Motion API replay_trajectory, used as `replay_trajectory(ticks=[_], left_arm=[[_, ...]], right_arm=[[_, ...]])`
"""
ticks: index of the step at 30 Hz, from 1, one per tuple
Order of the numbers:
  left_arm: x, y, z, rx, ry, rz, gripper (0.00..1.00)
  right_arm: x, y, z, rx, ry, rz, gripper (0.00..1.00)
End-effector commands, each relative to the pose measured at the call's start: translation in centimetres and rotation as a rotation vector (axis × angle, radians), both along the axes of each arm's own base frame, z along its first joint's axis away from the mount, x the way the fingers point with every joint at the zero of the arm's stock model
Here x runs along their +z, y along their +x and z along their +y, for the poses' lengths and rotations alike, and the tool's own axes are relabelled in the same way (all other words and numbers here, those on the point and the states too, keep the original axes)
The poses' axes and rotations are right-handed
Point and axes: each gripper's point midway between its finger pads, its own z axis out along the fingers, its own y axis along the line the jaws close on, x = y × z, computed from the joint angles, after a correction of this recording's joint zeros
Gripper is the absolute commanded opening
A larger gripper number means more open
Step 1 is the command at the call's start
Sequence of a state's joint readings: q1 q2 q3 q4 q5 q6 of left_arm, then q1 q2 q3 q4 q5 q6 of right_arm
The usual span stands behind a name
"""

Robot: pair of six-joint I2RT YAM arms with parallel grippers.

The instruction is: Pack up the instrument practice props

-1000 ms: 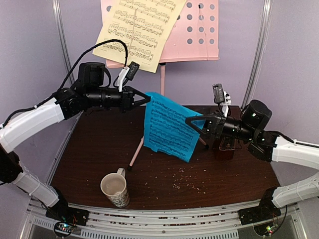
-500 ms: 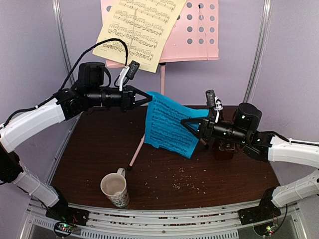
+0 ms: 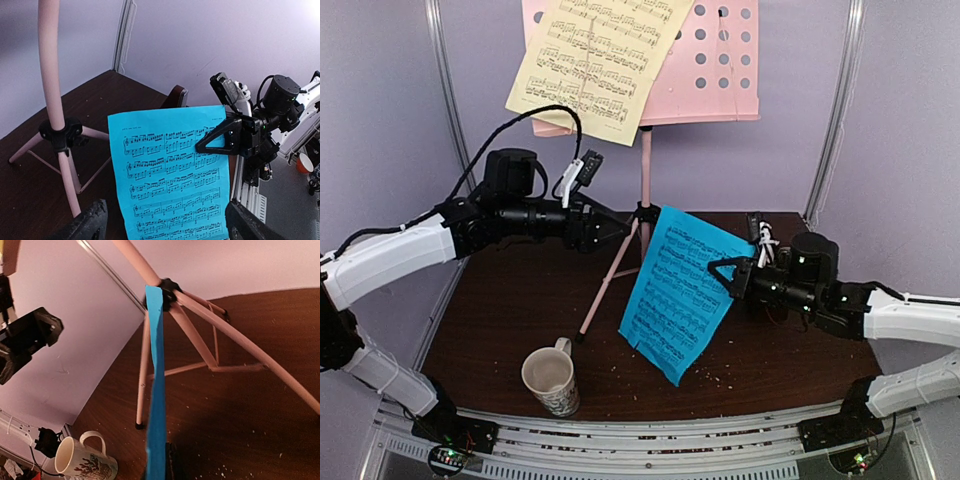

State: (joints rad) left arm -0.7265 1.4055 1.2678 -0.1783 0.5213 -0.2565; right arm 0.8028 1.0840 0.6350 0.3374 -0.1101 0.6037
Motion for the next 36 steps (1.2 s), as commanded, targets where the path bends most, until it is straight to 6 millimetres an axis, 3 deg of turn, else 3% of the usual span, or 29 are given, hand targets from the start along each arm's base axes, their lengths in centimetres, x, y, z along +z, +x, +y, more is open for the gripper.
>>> replay_trajectory(ticks=[1, 4, 8, 12, 17, 19, 23, 28, 32, 36], left_arm=[[1.3, 0.9, 2.3, 0.09, -0.081, -0.059, 0.86], [1.1, 0.9, 4.2, 0.112, -0.148, -0.053, 0.88], [0.7, 1.4, 7.4, 0.171, -0.191, -0.038, 0.88], [1.0, 1.8, 10.4, 0.227, -0.229, -0.031, 0.89], [1.7, 1.7, 12.1, 0.267, -0.236, -0.056, 0.89], [2.4, 1.8, 13.0, 0.307, -0.245, -0.077, 0.89], [4.0, 2.0, 15.4, 0.406, -0.277, -0.126, 0.92], [6.2, 1.7, 17.8, 0.455, -0.308, -0.168, 0.93], [9.7, 0.3, 18.5, 0.433, -0.351, -0.237, 0.94], [14.5, -1.9, 18.4, 0.366, -0.426, -0.311, 0.93]], right_arm=[[-6.9, -0.3, -2.7, -0.162, -0.02, 0.252, 0.0], [-11.0, -0.5, -3.9, -0.219, -0.091, 0.333, 0.0], [-14.3, -0.8, -4.9, -0.265, -0.199, 0.39, 0.0], [-15.8, -0.6, -5.5, -0.322, -0.293, 0.392, 0.0], [-16.4, -0.3, -6.2, -0.374, -0.349, 0.397, 0.0], [-16.1, -0.3, -6.3, -0.376, -0.351, 0.389, 0.09], [-14.7, -0.4, -6.8, -0.375, -0.344, 0.351, 0.43], [-10.8, -0.3, -8.4, -0.412, -0.347, 0.256, 0.75], [-4.9, 0.0, -8.2, -0.39, -0.284, 0.151, 0.86], [2.6, -0.6, -3.7, -0.184, -0.116, 0.054, 0.88]])
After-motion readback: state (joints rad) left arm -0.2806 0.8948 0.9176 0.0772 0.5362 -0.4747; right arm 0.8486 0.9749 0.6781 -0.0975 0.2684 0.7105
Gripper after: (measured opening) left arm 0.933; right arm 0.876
